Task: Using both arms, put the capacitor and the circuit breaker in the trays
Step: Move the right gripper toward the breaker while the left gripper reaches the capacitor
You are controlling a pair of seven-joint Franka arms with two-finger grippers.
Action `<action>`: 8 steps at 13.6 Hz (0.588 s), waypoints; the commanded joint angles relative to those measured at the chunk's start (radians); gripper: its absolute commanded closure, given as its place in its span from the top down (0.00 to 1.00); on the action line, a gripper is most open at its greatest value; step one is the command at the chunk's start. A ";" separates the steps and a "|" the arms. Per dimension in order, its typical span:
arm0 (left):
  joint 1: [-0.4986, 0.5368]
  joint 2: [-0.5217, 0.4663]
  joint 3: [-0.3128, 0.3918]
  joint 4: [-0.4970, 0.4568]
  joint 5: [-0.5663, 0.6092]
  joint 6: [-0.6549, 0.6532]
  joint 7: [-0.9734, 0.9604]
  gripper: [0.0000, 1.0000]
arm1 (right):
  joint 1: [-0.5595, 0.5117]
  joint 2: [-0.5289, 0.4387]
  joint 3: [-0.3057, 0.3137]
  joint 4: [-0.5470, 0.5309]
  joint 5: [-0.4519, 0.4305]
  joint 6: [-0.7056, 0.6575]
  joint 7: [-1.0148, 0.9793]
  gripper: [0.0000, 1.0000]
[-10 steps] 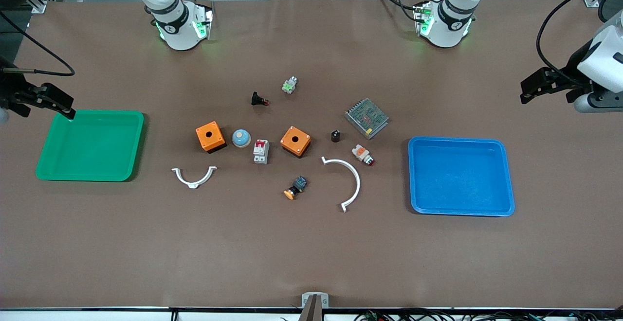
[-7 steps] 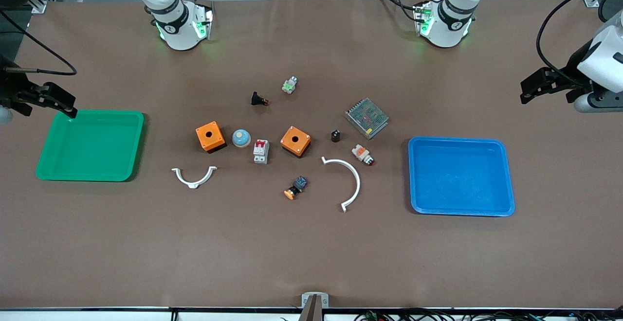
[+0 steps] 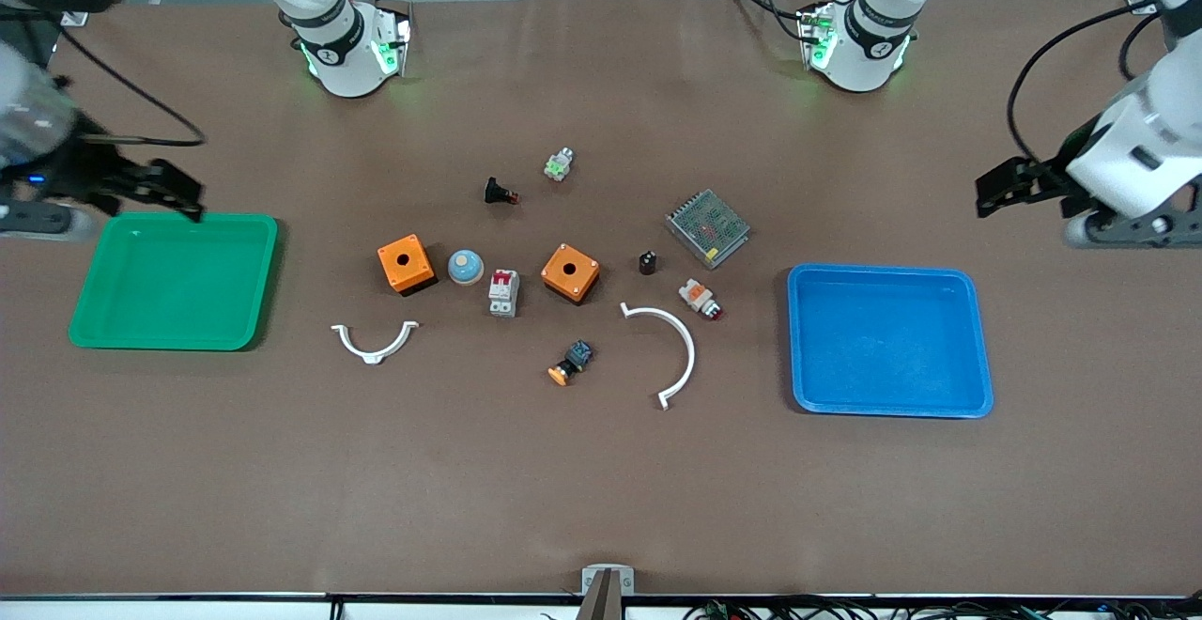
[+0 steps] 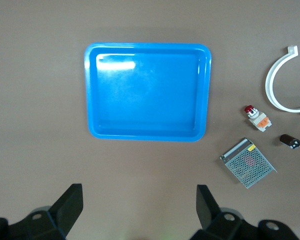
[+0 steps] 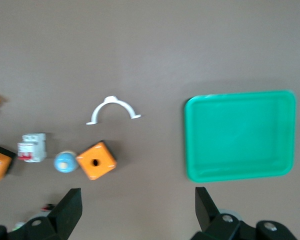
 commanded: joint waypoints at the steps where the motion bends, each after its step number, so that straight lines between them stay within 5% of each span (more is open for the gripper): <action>1: -0.075 0.085 -0.011 0.010 -0.015 0.045 -0.108 1.00 | 0.175 0.009 -0.002 -0.064 0.010 0.028 0.233 1.00; 8: -0.361 0.326 -0.012 -0.030 -0.014 0.310 -0.665 0.99 | 0.418 0.176 -0.002 -0.191 0.040 0.341 0.527 1.00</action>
